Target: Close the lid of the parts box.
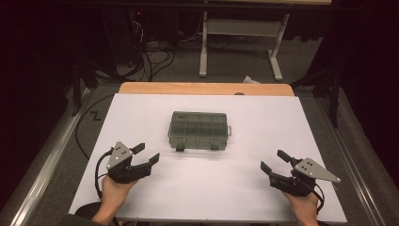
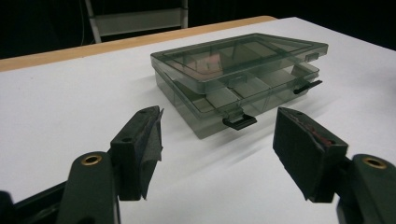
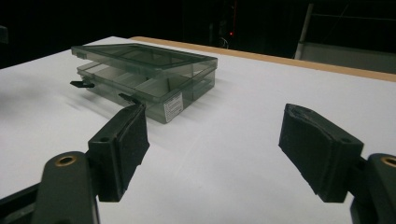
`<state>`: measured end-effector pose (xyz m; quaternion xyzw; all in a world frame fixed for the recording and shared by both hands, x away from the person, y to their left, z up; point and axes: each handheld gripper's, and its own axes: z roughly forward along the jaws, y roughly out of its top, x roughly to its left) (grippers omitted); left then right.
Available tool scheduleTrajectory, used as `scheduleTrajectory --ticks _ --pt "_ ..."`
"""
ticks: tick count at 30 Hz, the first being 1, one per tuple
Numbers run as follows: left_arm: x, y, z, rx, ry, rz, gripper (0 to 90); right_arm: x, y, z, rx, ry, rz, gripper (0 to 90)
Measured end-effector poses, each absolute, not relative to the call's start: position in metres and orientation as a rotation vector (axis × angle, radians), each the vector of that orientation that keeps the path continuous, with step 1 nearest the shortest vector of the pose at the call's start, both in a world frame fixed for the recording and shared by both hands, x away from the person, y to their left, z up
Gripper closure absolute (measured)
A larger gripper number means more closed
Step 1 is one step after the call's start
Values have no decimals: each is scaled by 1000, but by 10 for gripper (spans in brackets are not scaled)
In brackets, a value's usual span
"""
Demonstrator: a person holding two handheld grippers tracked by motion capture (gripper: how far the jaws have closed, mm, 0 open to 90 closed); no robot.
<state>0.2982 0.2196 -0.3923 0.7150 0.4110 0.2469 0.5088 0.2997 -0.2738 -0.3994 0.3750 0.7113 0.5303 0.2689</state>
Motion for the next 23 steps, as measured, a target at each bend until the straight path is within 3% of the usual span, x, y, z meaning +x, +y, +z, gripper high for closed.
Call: scheduleTrajectory --ticks 23 --pt "299 215 -398 1726 993 572 327 301 -273 -405 978 1888 1423 248"
